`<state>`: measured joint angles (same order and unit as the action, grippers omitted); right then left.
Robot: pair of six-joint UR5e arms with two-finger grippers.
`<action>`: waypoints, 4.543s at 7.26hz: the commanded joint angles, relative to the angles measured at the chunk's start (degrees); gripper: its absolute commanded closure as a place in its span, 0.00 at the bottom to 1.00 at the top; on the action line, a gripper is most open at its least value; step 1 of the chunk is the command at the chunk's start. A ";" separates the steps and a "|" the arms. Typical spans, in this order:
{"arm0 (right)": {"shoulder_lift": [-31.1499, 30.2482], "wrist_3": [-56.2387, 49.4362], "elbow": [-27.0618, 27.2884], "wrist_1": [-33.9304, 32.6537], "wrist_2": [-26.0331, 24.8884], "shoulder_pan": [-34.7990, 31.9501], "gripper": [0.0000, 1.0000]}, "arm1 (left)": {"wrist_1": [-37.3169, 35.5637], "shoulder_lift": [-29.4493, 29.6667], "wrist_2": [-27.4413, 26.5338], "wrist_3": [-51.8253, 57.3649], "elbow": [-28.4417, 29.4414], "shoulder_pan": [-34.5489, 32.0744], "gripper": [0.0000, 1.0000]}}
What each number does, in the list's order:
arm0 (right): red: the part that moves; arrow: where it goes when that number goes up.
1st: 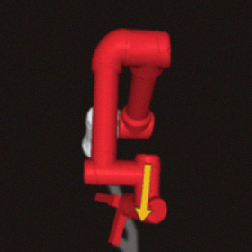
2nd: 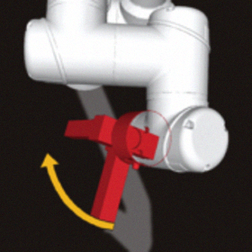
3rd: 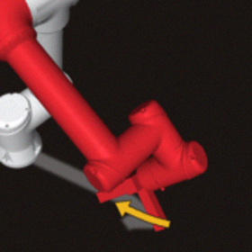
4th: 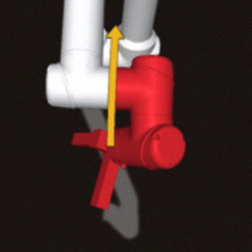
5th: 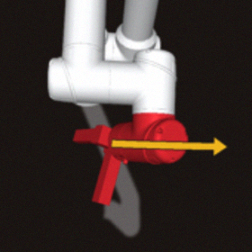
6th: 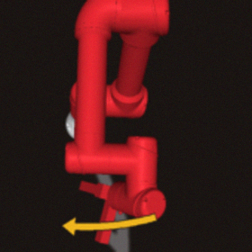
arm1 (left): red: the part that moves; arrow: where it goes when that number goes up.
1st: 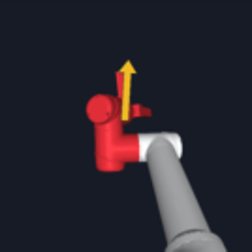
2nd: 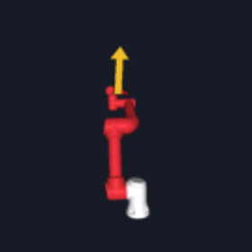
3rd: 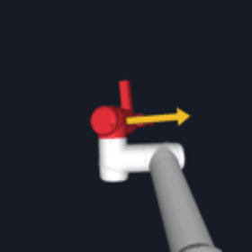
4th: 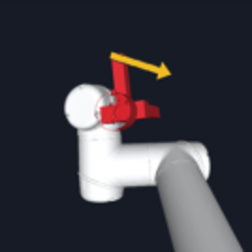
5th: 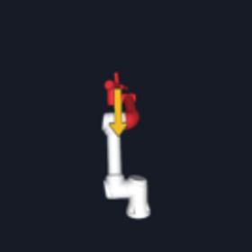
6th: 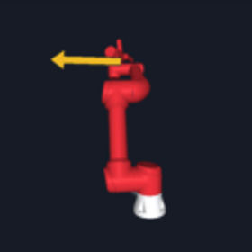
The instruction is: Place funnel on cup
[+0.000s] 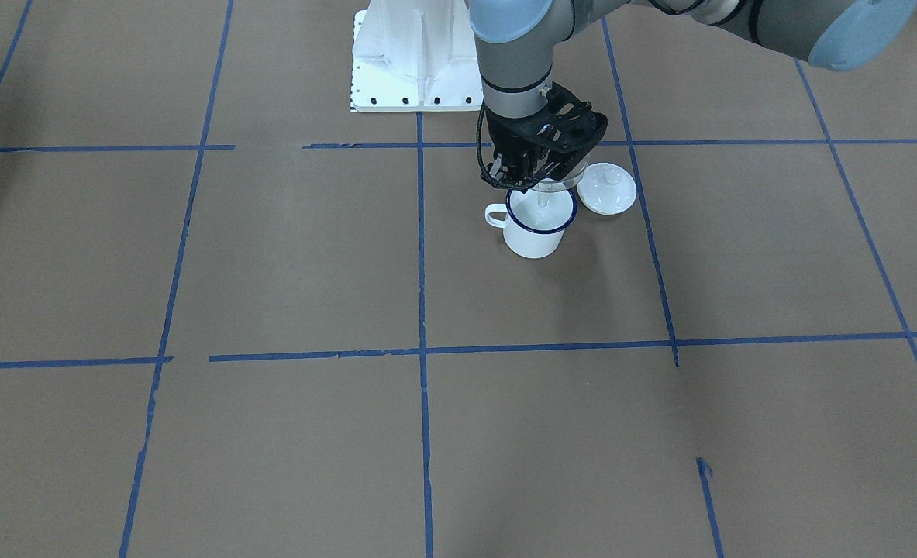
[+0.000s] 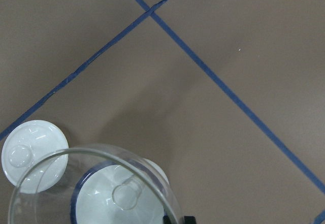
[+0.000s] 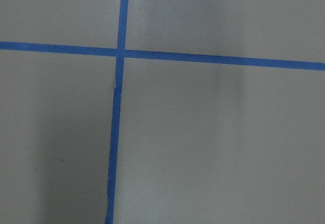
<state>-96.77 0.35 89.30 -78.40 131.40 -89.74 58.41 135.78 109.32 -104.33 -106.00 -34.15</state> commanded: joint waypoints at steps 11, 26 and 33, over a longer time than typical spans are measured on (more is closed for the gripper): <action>0.00 0.00 0.00 0.00 0.00 0.00 0.00 | 9.79 -4.91 0.10 6.42 1.58 0.22 1.00; 0.00 0.00 0.00 0.00 0.00 0.00 0.00 | 9.53 -16.31 8.67 40.16 -9.66 -16.76 0.00; 0.00 0.00 0.00 0.00 -0.09 0.00 0.00 | 22.57 -42.93 17.41 101.53 0.58 -54.04 0.00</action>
<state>-96.77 0.35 89.30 -78.40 131.37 -89.74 75.56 97.70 126.14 -12.02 -109.13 -81.91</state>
